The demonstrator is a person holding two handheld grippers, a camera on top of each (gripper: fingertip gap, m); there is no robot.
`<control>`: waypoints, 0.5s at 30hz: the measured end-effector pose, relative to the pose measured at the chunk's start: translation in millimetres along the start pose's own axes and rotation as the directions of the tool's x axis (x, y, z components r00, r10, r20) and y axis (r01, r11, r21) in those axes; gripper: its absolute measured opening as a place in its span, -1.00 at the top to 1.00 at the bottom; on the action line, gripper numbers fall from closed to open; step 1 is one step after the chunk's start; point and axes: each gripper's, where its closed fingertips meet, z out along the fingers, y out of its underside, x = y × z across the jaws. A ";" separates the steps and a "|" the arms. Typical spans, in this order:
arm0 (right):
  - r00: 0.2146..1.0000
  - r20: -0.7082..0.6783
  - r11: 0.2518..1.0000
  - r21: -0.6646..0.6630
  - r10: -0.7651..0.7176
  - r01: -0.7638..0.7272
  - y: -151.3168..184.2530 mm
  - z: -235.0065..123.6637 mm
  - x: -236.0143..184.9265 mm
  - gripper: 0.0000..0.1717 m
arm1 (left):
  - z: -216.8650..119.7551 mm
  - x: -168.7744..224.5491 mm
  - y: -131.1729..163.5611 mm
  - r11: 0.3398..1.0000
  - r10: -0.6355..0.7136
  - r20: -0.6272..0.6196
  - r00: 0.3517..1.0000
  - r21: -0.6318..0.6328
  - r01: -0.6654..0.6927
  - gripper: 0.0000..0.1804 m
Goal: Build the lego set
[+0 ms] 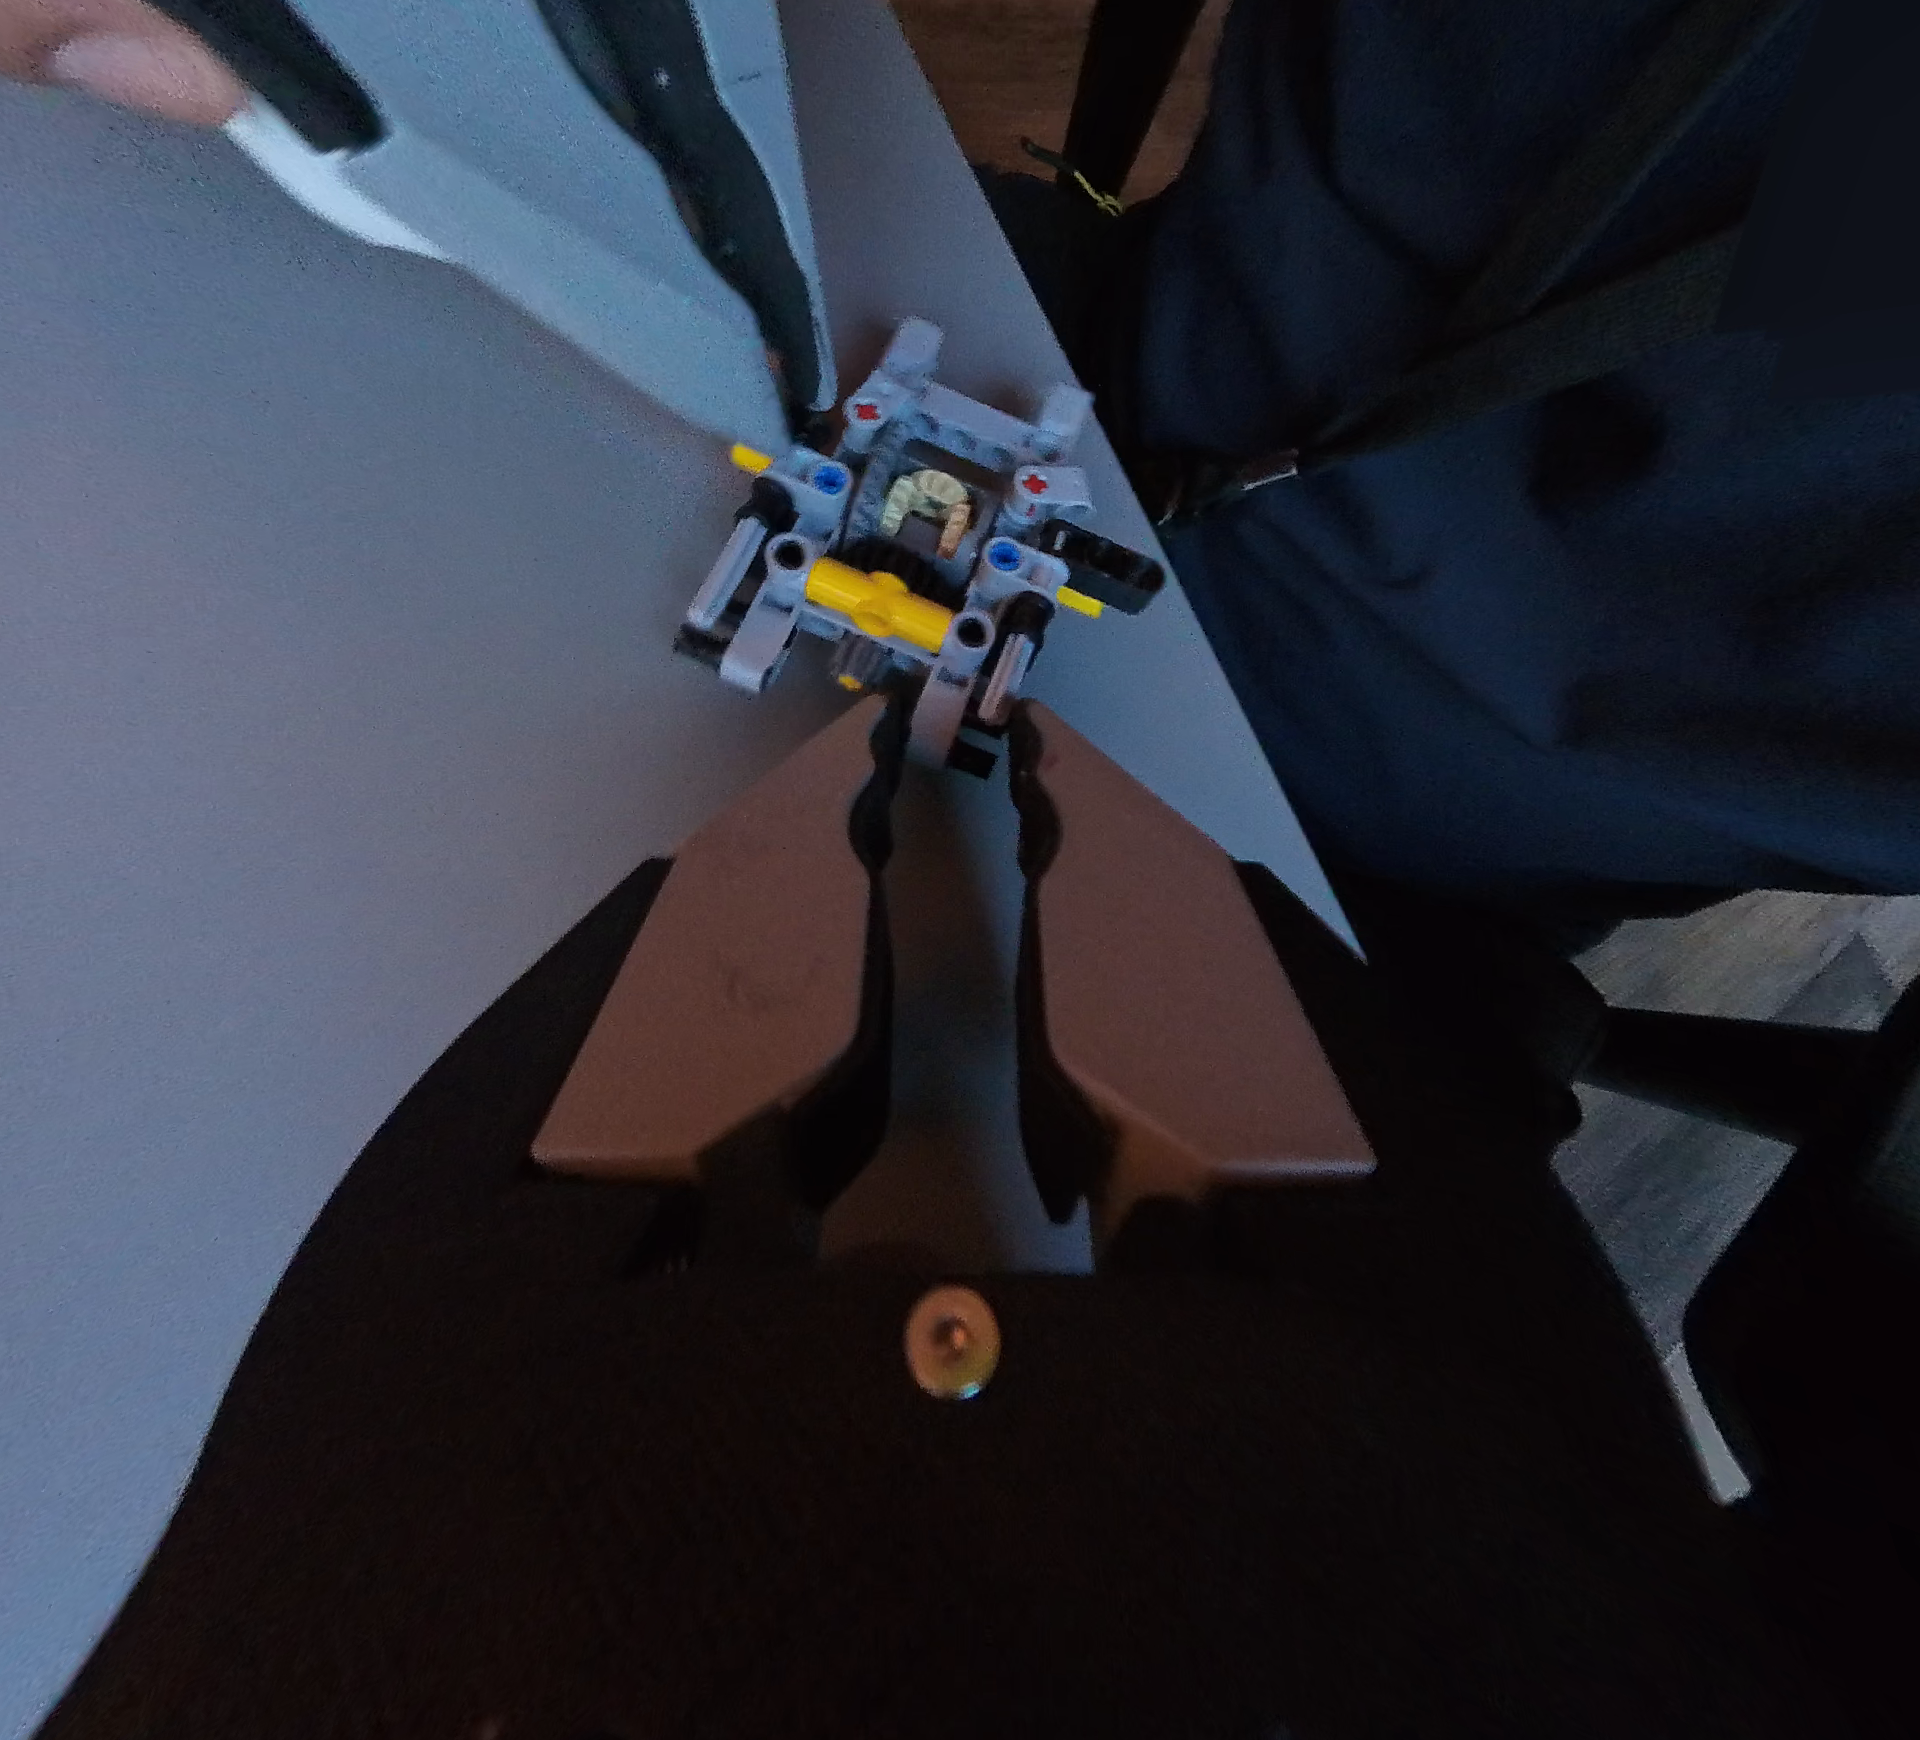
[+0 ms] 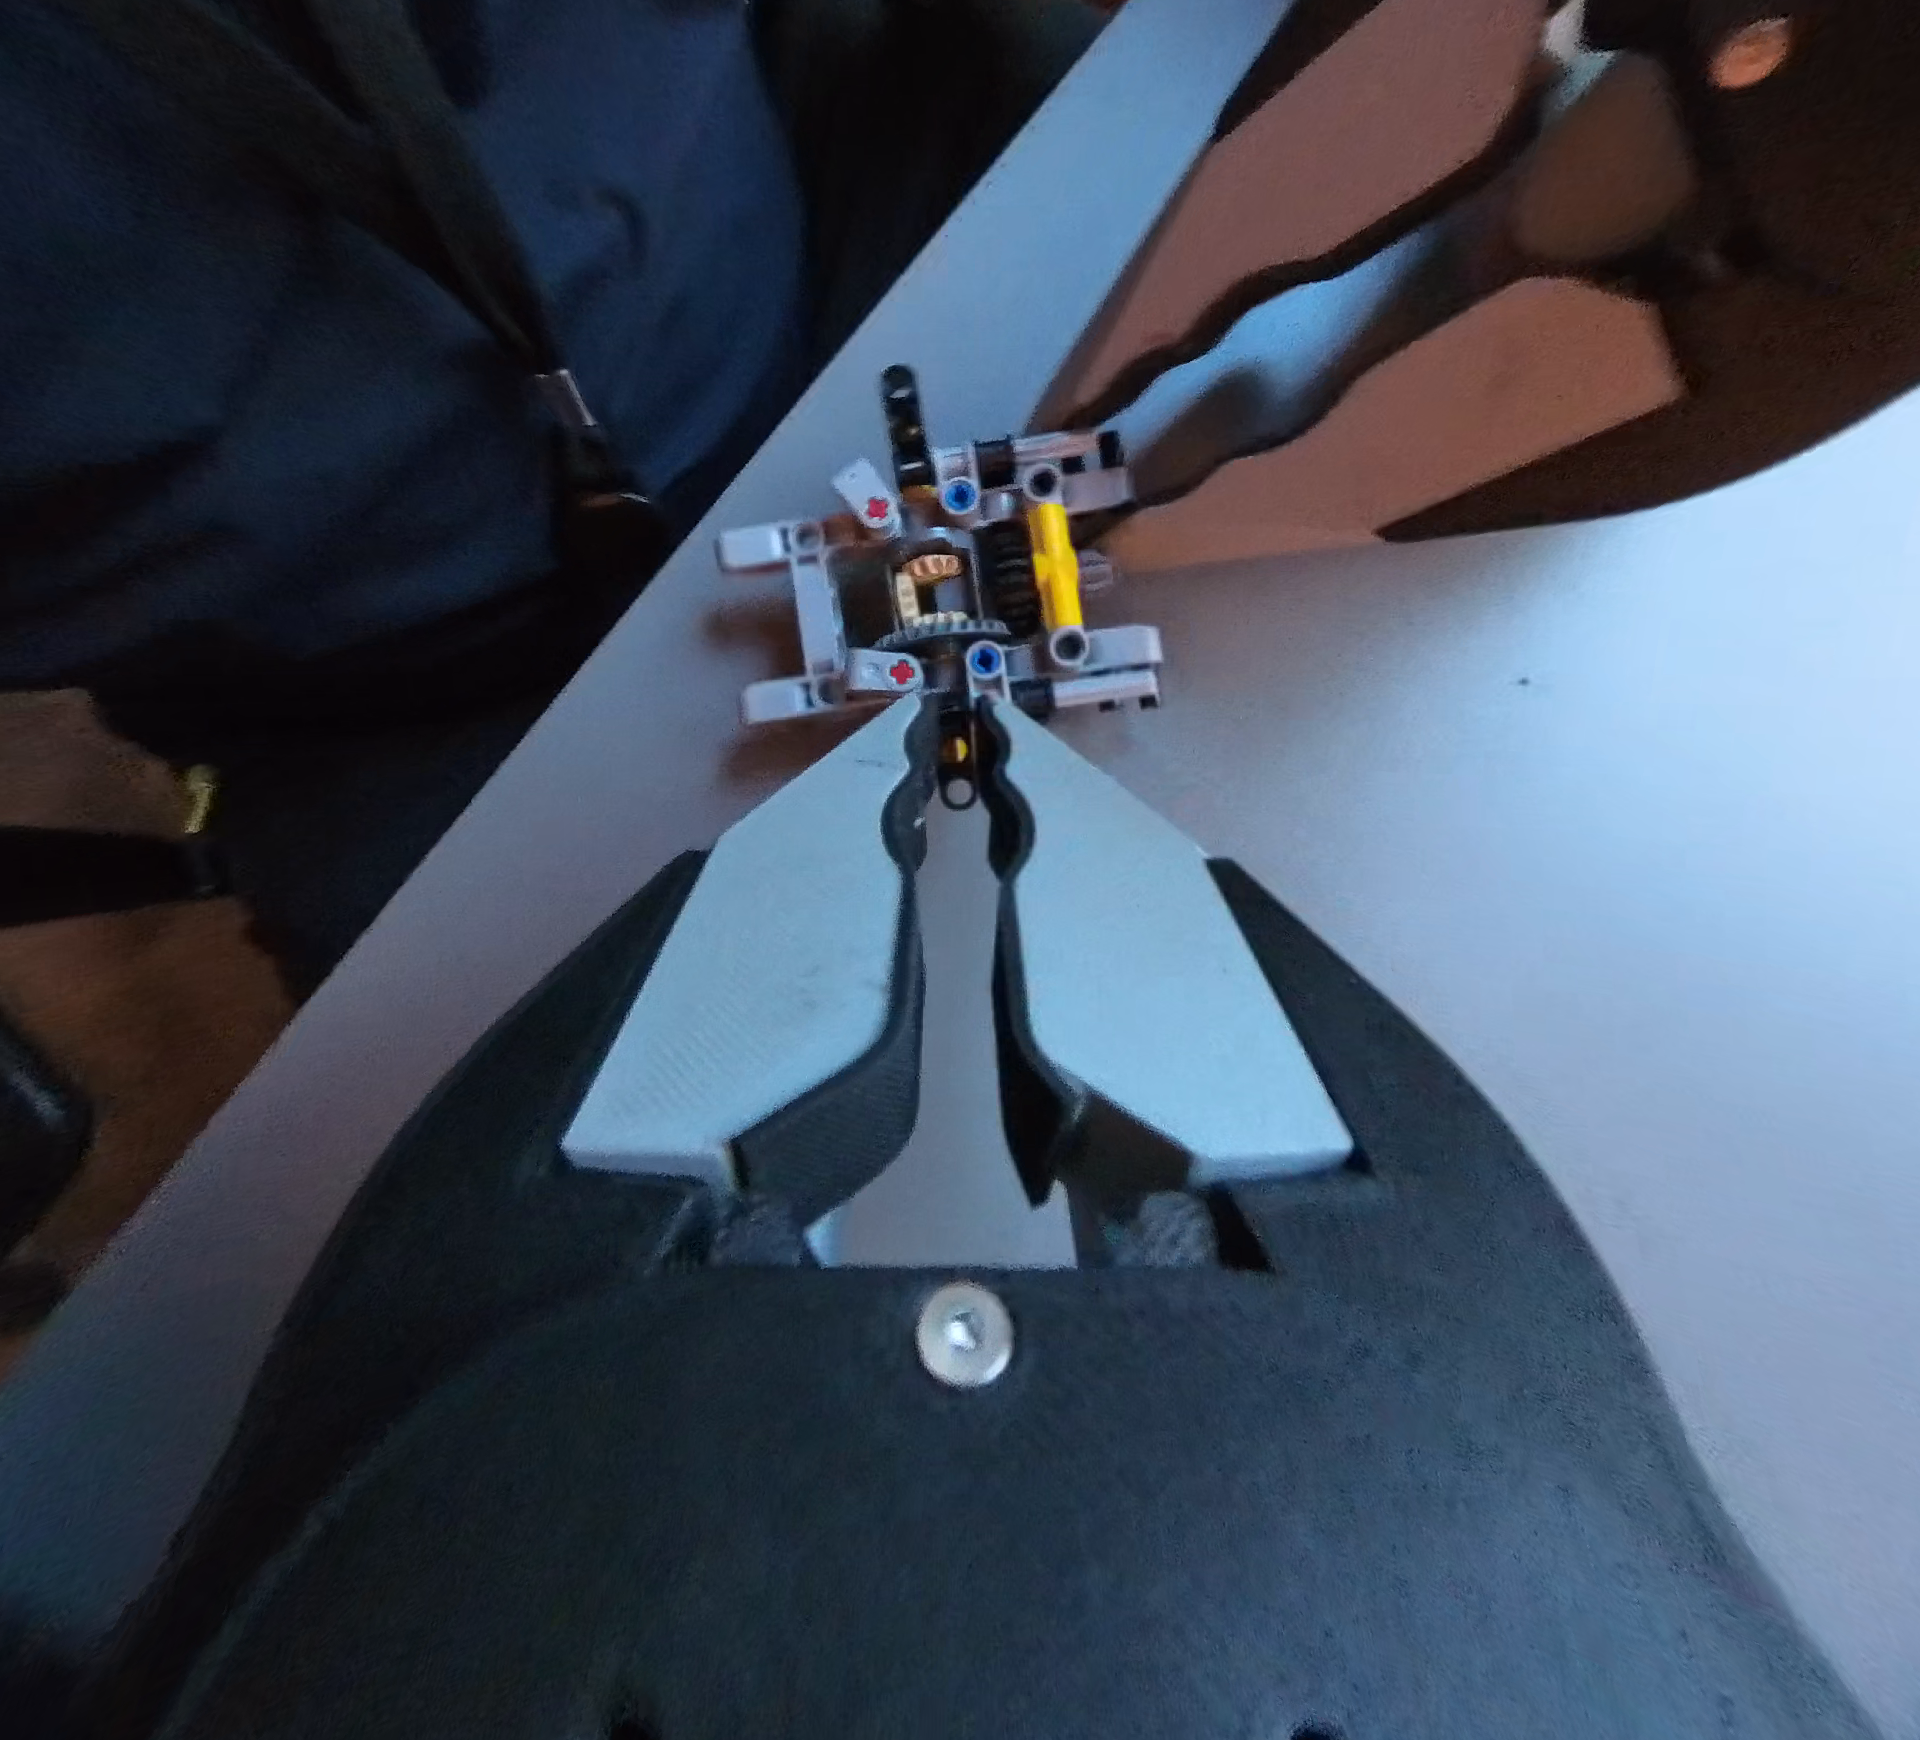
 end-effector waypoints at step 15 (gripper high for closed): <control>0.955 -0.277 0.994 0.073 0.102 -0.086 1.9 -11.0 15.9 0.76 | -45.0 -15.8 -28.0 0.938 -0.299 0.324 0.898 0.272 0.214 0.32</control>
